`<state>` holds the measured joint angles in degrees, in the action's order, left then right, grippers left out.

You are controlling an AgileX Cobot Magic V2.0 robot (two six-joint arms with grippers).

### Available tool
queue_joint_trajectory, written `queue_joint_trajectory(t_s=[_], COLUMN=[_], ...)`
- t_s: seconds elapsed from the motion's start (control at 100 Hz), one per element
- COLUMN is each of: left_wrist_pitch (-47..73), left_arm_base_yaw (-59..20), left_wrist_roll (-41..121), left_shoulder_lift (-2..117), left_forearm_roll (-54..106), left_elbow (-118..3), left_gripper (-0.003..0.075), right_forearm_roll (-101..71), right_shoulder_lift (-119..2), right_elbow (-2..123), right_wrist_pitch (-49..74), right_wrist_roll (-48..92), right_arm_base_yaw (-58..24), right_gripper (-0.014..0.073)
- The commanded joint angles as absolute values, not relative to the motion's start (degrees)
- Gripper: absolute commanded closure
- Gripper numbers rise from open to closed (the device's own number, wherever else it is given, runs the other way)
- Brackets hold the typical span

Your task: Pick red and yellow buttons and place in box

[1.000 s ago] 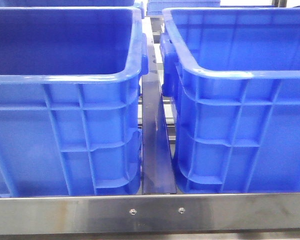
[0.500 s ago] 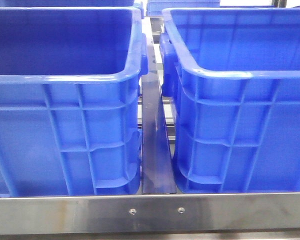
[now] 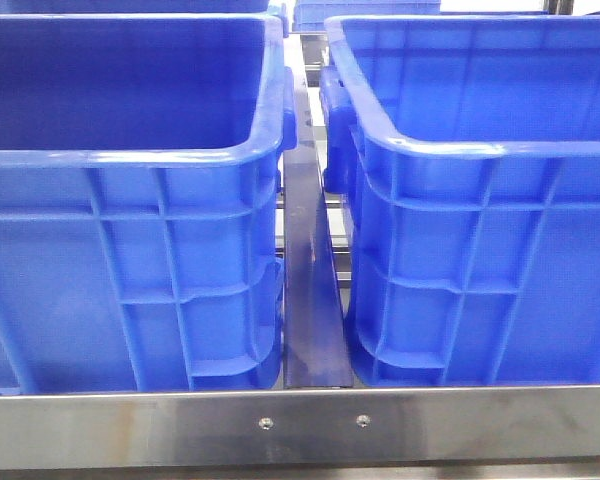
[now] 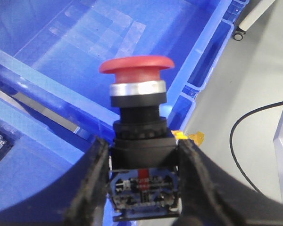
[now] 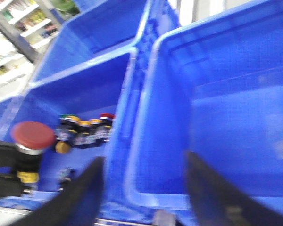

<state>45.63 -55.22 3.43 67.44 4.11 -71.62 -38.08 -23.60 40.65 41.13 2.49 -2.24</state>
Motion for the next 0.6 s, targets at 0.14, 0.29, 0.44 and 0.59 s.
queue_joint_trajectory(t_s=[0.14, 0.29, 0.44, 0.59], left_wrist_pitch=[41.5, 41.5, 41.5, 41.5], left_arm_base_yaw=[-55.6, -55.6, -55.6, -55.6], left_wrist_roll=[3.3, 3.3, 3.3, 3.3], left_shoulder_lift=[66.3, 66.3, 66.3, 66.3], left_forearm_roll=[4.4, 4.4, 4.4, 4.4], left_elbow=[-73.2, -73.2, -73.2, -73.2], left_gripper=[0.0739, 0.0739, 0.0739, 0.0739], right_forearm_roll=[-52.1, -66.5, -80.4, -88.3], right_shoulder_lift=[-28.3, -34.8, -42.9, -48.9], right_elbow=[42.5, 42.5, 42.6, 42.6], right_wrist_pitch=[38.6, 42.6, 48.8, 52.6], right_wrist_roll=[9.1, 21.6, 34.3, 40.9], right_arm_base_yaw=[-1.9, -1.9, -1.9, -3.5], right_gripper=[-0.0022, -0.0022, -0.0022, -0.0022])
